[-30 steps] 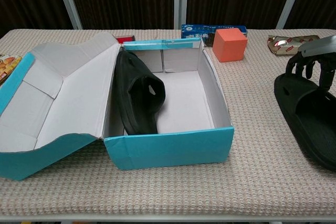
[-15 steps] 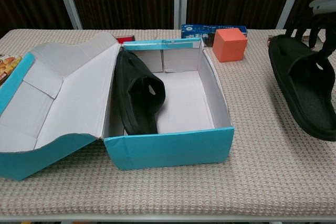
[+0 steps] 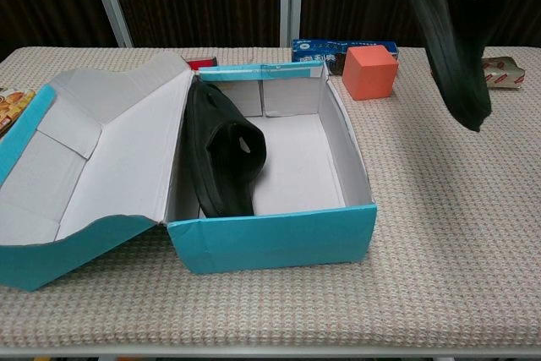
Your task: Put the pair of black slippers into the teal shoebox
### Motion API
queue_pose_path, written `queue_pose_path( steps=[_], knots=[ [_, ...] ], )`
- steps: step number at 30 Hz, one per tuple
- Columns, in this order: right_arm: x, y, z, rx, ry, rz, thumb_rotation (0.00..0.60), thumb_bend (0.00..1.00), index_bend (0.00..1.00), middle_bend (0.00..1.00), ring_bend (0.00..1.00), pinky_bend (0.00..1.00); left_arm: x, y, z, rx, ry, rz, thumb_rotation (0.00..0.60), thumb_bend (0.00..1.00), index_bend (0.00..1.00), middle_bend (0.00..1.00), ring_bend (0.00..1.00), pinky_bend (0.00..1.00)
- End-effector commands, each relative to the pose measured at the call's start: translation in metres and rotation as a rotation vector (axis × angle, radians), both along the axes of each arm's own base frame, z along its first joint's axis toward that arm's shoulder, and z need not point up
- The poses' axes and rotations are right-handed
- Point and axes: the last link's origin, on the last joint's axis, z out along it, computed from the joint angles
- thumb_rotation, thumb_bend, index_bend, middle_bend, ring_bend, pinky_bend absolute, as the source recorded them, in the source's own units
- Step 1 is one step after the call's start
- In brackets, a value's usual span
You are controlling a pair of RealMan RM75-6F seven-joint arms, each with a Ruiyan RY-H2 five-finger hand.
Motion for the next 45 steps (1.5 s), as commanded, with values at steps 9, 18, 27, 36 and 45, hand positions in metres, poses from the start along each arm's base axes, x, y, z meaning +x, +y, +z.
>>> queue_pose_path(
  steps=[9, 18, 27, 36, 45],
  knots=[
    [0.018, -0.008, -0.071, 0.17, -0.274, 0.082, 0.6, 0.23, 0.55, 0.49, 0.39, 0.58, 0.0, -0.001, 0.004, 0.012, 0.008, 0.0, 0.6, 0.13, 0.12, 0.15, 0.02, 0.08],
    [0.02, -0.019, -0.109, 0.269, -0.327, 0.085, 0.6, 0.23, 0.55, 0.49, 0.39, 0.58, -0.005, -0.002, 0.007, 0.031, 0.015, 0.015, 0.6, 0.13, 0.12, 0.15, 0.02, 0.07],
    [0.021, -0.023, -0.13, 0.309, -0.31, 0.09, 0.6, 0.23, 0.55, 0.49, 0.39, 0.58, -0.01, -0.002, 0.005, 0.032, 0.021, 0.028, 0.6, 0.13, 0.12, 0.15, 0.02, 0.07],
    [0.02, -0.022, -0.15, 0.346, -0.276, 0.082, 0.6, 0.23, 0.55, 0.49, 0.39, 0.58, -0.013, -0.002, 0.005, 0.041, 0.016, 0.032, 0.6, 0.13, 0.12, 0.15, 0.02, 0.07],
    [0.018, -0.025, -0.167, 0.368, -0.223, 0.074, 0.6, 0.23, 0.55, 0.49, 0.39, 0.58, -0.014, -0.002, 0.005, 0.045, 0.005, 0.028, 0.6, 0.13, 0.12, 0.15, 0.02, 0.07]
  ],
)
